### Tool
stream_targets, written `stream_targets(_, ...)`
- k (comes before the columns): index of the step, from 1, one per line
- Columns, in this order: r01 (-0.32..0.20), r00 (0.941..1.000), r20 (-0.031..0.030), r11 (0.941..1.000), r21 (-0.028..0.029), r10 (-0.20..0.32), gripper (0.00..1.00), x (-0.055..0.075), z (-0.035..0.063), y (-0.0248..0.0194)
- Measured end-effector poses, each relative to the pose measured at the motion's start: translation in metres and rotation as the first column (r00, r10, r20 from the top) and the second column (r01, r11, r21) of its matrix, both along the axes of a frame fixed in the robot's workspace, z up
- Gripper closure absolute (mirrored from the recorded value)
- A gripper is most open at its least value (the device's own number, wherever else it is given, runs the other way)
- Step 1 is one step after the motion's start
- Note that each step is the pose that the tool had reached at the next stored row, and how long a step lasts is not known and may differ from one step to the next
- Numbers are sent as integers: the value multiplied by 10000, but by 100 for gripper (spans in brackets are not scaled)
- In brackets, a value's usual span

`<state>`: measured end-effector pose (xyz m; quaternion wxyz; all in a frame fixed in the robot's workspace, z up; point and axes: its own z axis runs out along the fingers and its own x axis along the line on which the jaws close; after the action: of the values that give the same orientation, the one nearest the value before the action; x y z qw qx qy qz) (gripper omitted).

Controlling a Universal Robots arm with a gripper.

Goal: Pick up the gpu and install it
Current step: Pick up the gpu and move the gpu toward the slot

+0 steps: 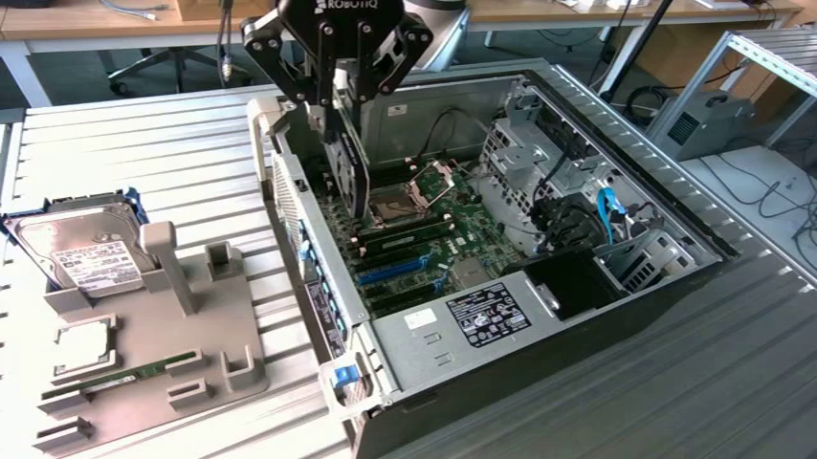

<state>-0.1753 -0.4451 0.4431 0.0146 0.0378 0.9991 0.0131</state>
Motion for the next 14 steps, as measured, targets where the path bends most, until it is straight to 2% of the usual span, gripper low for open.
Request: stream_targets(14, 0, 10000, 0, 10000, -1, 0, 74, 38, -74, 0)
